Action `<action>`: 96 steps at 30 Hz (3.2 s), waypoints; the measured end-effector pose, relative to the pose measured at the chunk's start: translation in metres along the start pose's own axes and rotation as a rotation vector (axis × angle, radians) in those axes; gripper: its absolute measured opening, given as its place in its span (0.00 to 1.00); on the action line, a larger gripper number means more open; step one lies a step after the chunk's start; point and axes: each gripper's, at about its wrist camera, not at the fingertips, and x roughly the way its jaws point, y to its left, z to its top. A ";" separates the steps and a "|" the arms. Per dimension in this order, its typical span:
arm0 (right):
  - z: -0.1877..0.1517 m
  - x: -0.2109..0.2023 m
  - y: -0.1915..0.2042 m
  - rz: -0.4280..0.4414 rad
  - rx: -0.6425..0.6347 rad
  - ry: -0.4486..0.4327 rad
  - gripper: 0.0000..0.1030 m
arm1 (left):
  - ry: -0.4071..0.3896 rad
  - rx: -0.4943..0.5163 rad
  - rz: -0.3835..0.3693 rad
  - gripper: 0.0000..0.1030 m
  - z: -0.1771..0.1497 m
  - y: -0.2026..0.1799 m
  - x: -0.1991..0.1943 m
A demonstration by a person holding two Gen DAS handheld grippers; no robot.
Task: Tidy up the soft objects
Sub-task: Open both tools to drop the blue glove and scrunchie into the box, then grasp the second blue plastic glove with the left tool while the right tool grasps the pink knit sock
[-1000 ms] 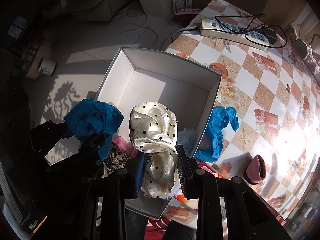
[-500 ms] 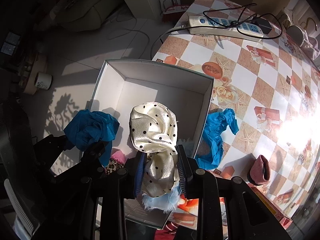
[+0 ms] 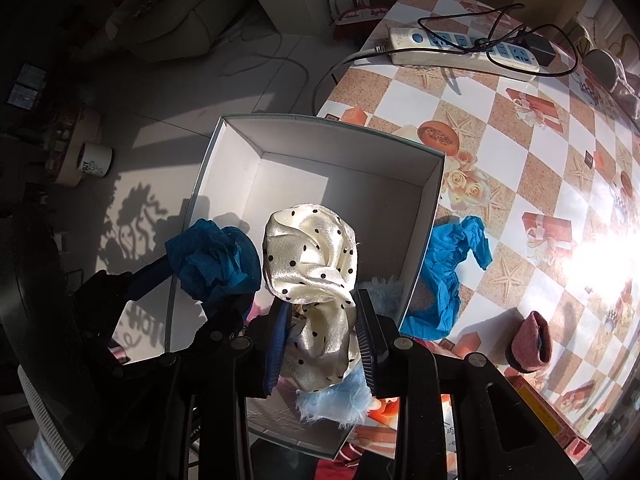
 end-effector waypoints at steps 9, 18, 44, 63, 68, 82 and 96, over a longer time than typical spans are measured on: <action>-0.005 -0.020 -0.020 0.009 0.060 -0.033 0.80 | 0.003 -0.045 -0.058 0.95 0.001 0.001 -0.003; -0.024 -0.076 -0.115 -0.015 0.250 -0.071 0.99 | -0.037 0.045 -0.144 1.00 0.025 -0.041 -0.030; -0.033 0.078 -0.257 0.053 0.406 0.457 0.99 | 0.093 0.395 0.000 1.00 0.073 -0.192 -0.006; -0.089 -0.010 -0.339 0.247 0.623 0.145 0.34 | 0.322 0.753 0.164 1.00 0.101 -0.294 0.115; -0.097 -0.049 -0.356 0.323 0.661 0.044 0.34 | 0.413 0.844 0.213 1.00 0.098 -0.296 0.149; -0.129 -0.076 -0.358 0.371 0.714 -0.093 0.34 | 0.602 0.756 0.154 0.25 0.088 -0.274 0.175; -0.173 -0.091 -0.382 0.281 0.817 -0.161 0.34 | 0.221 0.696 -0.051 0.86 0.087 -0.333 0.096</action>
